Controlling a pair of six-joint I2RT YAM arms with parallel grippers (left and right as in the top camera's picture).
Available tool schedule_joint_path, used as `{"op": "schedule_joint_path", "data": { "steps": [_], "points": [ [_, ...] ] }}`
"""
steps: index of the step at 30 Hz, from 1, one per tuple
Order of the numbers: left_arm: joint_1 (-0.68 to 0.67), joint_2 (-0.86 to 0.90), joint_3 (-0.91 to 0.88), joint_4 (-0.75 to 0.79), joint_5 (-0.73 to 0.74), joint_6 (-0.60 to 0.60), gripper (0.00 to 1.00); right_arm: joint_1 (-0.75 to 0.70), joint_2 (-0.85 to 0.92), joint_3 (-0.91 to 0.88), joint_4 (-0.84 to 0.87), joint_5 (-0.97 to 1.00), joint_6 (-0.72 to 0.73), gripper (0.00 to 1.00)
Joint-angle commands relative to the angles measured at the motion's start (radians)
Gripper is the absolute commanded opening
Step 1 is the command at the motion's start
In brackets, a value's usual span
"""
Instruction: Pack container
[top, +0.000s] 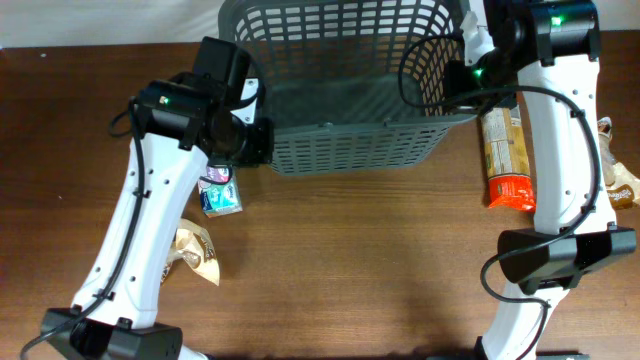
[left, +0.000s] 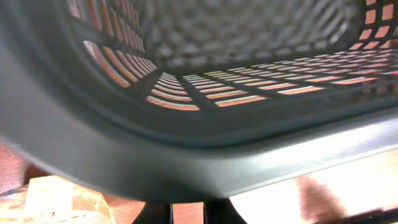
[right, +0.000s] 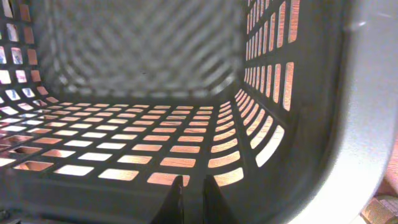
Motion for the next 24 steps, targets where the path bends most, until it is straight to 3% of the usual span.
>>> {"op": "schedule_joint_path", "data": {
  "steps": [1,14,21,24],
  "points": [
    [0.023,0.01,-0.005,0.006,-0.018,0.018,0.03,0.01,0.009,-0.009,-0.006,-0.002,-0.011,0.04],
    [0.022,-0.014,0.003,-0.015,-0.076,0.04,0.03,0.009,-0.042,0.083,-0.006,-0.009,-0.007,0.04],
    [0.022,-0.133,0.038,-0.027,-0.172,0.039,0.02,0.006,-0.2,0.165,-0.006,0.0,0.02,0.04],
    [0.023,-0.209,0.046,-0.021,-0.224,0.038,0.08,0.0,-0.288,0.165,-0.006,0.043,0.026,0.04]
  ]
}}
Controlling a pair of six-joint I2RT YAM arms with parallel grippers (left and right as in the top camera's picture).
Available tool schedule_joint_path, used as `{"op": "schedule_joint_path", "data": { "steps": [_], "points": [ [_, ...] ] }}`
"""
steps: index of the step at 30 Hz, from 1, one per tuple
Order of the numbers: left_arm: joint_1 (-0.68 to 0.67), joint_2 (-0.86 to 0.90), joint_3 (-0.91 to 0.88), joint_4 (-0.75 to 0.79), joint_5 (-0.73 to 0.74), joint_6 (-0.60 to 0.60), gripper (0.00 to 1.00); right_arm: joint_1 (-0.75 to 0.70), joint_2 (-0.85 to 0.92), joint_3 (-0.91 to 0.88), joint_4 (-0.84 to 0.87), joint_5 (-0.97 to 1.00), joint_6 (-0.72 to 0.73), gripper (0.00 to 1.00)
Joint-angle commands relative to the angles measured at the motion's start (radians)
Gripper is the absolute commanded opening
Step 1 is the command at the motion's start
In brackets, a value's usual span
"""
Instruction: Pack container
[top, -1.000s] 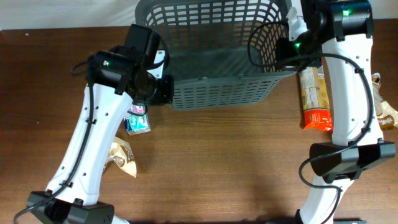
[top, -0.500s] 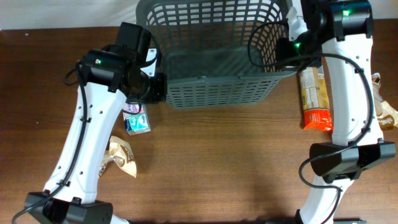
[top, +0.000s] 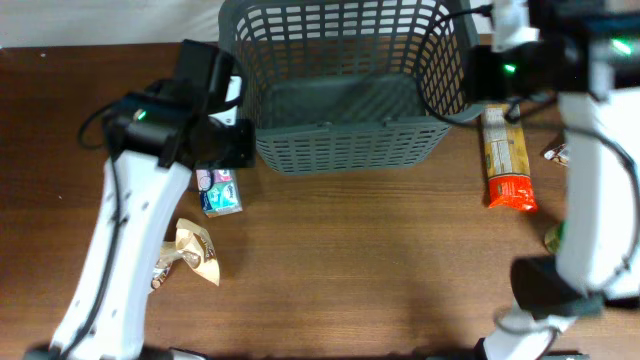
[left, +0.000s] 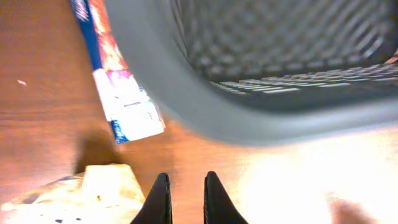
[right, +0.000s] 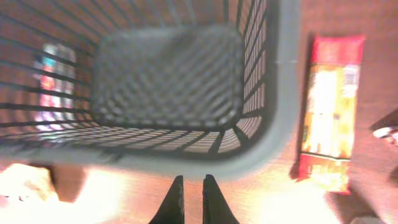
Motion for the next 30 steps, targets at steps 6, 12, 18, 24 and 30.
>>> {"op": "schedule_joint_path", "data": {
  "steps": [6,12,18,24,30],
  "points": [
    [0.055,-0.247,0.045,0.022,-0.188,0.015,0.6,-0.003,-0.286,0.033,-0.006,0.266,0.096,0.32],
    [0.191,-0.292,0.045,-0.041,-0.184,0.015,0.99,-0.103,-0.426,-0.041,-0.006,0.301,0.115,0.93],
    [0.254,-0.289,0.044,-0.081,-0.185,0.015,0.99,-0.345,-0.542,-0.282,-0.006,0.486,0.194,0.99],
    [0.255,-0.289,0.044,-0.128,-0.177,0.015,0.99,-0.594,-0.548,-0.494,0.005,0.417,0.307,0.99],
    [0.255,-0.289,0.044,-0.22,-0.177,0.015,0.99,-0.655,-0.462,-0.602,0.026,0.293,0.308,0.99]
  ]
}}
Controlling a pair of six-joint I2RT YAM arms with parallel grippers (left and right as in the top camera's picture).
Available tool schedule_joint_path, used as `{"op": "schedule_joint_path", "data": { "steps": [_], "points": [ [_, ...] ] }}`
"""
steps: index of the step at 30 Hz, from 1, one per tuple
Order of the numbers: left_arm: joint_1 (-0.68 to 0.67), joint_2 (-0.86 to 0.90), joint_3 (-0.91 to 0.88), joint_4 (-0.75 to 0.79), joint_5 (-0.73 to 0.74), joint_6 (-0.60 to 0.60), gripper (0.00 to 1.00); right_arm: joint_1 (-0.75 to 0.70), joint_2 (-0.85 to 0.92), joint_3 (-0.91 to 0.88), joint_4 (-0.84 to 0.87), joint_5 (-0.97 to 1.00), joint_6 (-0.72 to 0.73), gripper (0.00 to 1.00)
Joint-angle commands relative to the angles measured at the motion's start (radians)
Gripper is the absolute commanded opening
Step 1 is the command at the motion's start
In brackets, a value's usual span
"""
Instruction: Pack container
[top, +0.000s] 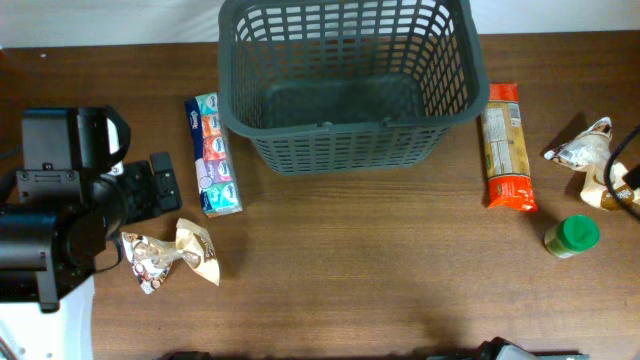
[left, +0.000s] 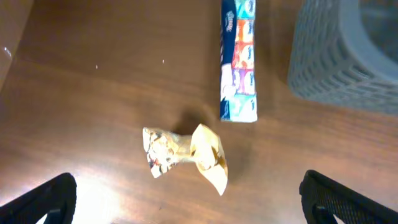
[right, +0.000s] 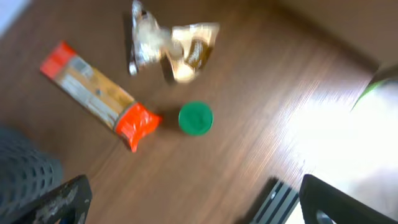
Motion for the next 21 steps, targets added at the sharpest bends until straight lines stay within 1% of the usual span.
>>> {"op": "schedule_joint_path", "data": {
  "steps": [1,10,14,21],
  "points": [
    [0.008,-0.001,0.002,-0.023,-0.006,0.004,0.99,-0.011,0.051,-0.032,0.003,-0.06,0.029,0.99],
    [0.008,-0.001,0.001,-0.074,-0.006,0.004,0.99,-0.011,0.211,-0.047,-0.027,-0.073,0.051,0.99],
    [0.008,-0.001,0.001,-0.069,-0.007,0.005,0.99,-0.011,0.229,-0.059,0.0,-0.07,0.113,0.99],
    [0.008,-0.001,0.001,-0.015,-0.008,0.005,0.99,-0.011,0.229,-0.1,0.068,-0.07,0.123,0.99]
  ]
}}
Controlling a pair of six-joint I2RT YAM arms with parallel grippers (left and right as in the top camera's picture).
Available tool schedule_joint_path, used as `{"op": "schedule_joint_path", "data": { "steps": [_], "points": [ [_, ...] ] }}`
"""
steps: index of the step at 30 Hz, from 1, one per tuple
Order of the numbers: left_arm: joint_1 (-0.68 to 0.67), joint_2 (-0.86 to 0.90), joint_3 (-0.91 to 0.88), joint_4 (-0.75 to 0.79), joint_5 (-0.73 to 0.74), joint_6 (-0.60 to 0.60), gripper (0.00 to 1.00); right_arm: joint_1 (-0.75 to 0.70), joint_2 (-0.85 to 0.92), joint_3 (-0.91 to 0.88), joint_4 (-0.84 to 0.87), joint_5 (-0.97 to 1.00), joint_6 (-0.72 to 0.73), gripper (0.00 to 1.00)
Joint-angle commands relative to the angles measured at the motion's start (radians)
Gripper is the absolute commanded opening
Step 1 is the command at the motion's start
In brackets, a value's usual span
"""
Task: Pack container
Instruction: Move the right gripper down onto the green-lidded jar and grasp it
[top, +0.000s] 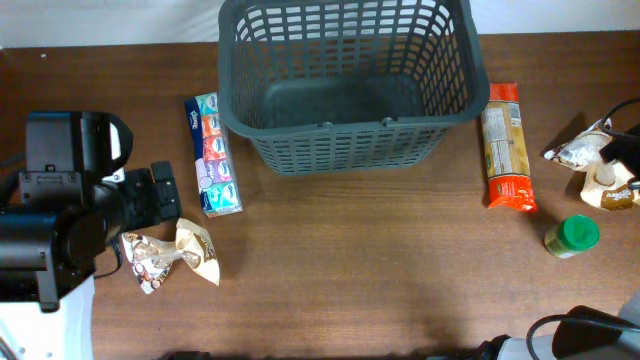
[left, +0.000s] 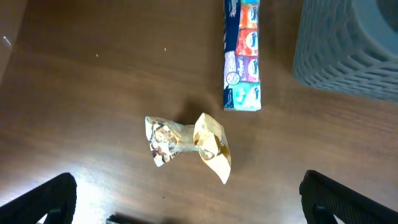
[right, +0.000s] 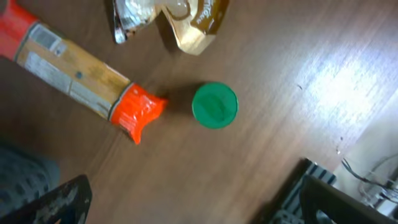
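The dark grey mesh basket (top: 345, 80) stands empty at the back centre. Left of it lies a tissue pack (top: 212, 155) (left: 242, 59), and nearer the front a crumpled snack bag (top: 172, 258) (left: 186, 146). My left gripper (top: 163, 192) (left: 193, 205) hangs open high over that bag, holding nothing. Right of the basket lie an orange pasta pack (top: 503, 148) (right: 74, 78), a green-lidded jar (top: 572, 236) (right: 214, 106) and foil snack bags (top: 595, 160) (right: 168, 18). My right gripper (right: 196, 202) is open, high above the jar.
The brown table (top: 380, 280) runs the full width. The left arm's body (top: 60, 235) covers the front left corner. A black stand and cables (right: 311, 186) show at the table's right edge in the right wrist view.
The left gripper has barely shifted over the snack bag. The right wrist view now has the green jar nearer its middle and larger. Both grippers stay open, and no object moved.
First both grippers, fingers nearly together, were at the basket's front corners, with the basket skewed toward the front. Then they stood back from it, shut, and the basket sat straight. Later both arms were out at the sides, jaws wide open, where they remain.
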Motion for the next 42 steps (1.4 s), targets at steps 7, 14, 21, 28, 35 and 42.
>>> {"op": "schedule_joint_path", "data": {
  "steps": [7,14,21,28,35,42],
  "points": [
    [0.008,-0.001,0.001,0.164,-0.04,0.005,0.99,-0.013,-0.001,-0.235,0.039,0.143,0.199,0.99],
    [0.008,0.001,0.001,0.209,-0.04,0.005,0.99,-0.064,-0.001,-0.453,0.324,-0.035,-0.068,0.99],
    [0.008,0.001,0.001,0.088,-0.04,0.005,0.99,-0.17,-0.001,-0.513,0.448,-0.163,-0.107,0.99],
    [0.008,0.001,0.001,0.08,-0.037,0.004,0.99,-0.236,0.0,-0.52,0.412,-0.184,-0.079,0.99],
    [0.008,0.001,0.001,0.136,-0.036,0.004,0.99,-0.21,0.018,-0.526,0.414,-0.18,-0.082,0.99],
    [0.008,0.001,0.001,0.122,-0.037,0.004,0.99,-0.195,0.079,-0.527,0.4,-0.179,-0.082,0.99]
  ]
}}
